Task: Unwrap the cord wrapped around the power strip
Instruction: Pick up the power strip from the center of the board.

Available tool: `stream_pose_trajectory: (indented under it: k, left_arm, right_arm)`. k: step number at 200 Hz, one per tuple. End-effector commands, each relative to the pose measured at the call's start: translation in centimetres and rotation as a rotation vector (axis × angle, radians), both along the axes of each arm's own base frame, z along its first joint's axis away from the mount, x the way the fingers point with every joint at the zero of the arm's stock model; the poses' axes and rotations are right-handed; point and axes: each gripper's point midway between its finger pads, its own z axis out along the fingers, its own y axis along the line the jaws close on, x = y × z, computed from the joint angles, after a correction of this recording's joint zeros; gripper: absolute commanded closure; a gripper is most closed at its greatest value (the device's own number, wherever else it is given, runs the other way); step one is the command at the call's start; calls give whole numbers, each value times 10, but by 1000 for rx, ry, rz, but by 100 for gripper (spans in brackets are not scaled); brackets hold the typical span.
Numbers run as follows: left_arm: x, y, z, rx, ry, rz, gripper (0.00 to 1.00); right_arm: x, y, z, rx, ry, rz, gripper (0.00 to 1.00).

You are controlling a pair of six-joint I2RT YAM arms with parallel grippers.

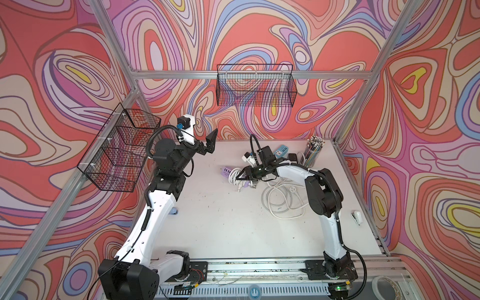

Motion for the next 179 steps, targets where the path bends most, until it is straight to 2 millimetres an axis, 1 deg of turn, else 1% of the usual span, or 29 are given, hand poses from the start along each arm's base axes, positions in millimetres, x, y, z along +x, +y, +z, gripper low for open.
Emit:
stream_pose_trajectory:
  k: [1, 20, 56, 76, 82, 84, 86, 98, 119, 140, 160, 179]
  left_arm:
    - [-1, -15, -3, 43, 17, -107, 0]
    - [-1, -30, -13, 53, 54, -206, 0]
    - [-6, -58, -29, 36, 141, -425, 0]
    - [-8, -70, -36, 6, 191, -529, 0]
    - [-8, -73, -39, -4, 208, -556, 0]
    - [-8, -74, -39, -8, 213, -566, 0]
    - [-8, -75, -40, -10, 217, -575, 0]
    - [-8, -80, -44, -26, 249, -627, 0]
    - [-9, -87, -50, -57, 297, -709, 0]
    - [-11, -94, -55, -76, 329, -770, 0]
    - [-15, -104, -61, -69, 360, -817, 0]
    - [-21, -113, -61, -84, 377, -871, 0]
  right_arm:
    - [-10, -8, 73, 176, -71, 63, 60]
    - [-14, -22, 95, 219, -83, 61, 59]
    - [-28, -48, 130, 267, -111, 53, 59]
    - [-38, -59, 150, 294, -129, 55, 58]
    - [-39, -61, 150, 295, -126, 53, 58]
    - [-42, -63, 159, 302, -144, 55, 58]
    - [-44, -64, 162, 305, -152, 57, 58]
    - [-49, -69, 173, 311, -167, 60, 58]
    - [-56, -74, 187, 325, -192, 70, 58]
    - [-61, -75, 198, 339, -207, 83, 58]
    - [-62, -74, 208, 351, -226, 90, 58]
    - [-60, -74, 216, 360, -244, 92, 58]
